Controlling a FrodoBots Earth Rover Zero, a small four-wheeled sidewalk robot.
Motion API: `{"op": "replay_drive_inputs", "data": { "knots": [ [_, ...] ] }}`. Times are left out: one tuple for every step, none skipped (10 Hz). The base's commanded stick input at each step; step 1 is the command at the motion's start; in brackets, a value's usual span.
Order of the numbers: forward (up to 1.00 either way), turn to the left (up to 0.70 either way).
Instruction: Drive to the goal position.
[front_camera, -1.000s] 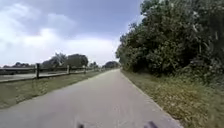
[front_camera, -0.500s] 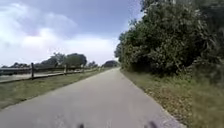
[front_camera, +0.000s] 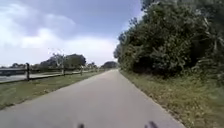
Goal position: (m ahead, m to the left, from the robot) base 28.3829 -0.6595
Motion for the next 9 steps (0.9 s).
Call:
{"op": "replay_drive_inputs", "data": {
  "knots": [
    [0.7, 0.0],
    [0.7, 0.0],
    [0.7, 0.0],
    [0.7, 0.0],
    [0.7, 0.0],
    [0.7, 0.06],
    [0.7, 0.12],
    [0.7, 0.14],
    [0.7, 0.14]
  ]
}}
